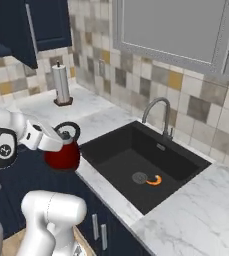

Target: Open the cabinet, pick the kettle from the cabinet, and place it in the sink.

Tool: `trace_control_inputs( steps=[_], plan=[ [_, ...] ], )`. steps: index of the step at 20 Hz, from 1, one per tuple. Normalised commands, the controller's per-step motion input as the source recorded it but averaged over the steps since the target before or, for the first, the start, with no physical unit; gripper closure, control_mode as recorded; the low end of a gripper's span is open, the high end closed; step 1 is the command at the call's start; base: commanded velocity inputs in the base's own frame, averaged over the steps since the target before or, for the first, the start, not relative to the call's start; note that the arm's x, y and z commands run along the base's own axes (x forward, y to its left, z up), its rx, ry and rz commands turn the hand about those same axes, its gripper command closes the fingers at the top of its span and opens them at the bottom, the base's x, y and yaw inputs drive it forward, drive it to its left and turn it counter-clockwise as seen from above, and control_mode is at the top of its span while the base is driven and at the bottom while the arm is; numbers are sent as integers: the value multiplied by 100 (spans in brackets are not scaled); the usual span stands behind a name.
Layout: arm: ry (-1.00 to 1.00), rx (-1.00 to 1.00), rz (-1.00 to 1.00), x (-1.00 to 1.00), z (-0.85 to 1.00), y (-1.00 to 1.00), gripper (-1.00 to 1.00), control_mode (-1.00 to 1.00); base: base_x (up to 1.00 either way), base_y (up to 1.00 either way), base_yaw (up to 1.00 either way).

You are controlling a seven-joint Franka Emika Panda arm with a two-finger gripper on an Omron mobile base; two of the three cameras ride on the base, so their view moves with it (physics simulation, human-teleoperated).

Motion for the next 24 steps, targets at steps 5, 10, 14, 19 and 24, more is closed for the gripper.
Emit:
trace_control_inputs(
  steps=[5, 10, 14, 19, 24],
  plan=[
    [0, 0, 0, 0, 0, 0, 100, 100, 10, 20, -73],
    [0, 0, 0, 0, 0, 0, 100, 100, 27, 19, -50],
    [0, 0, 0, 0, 0, 0, 100, 100, 42, 12, -10],
    [0, 0, 0, 0, 0, 0, 100, 100, 40, 28, -10],
    [0, 0, 0, 0, 0, 0, 100, 100, 11, 34, -29]
  ],
)
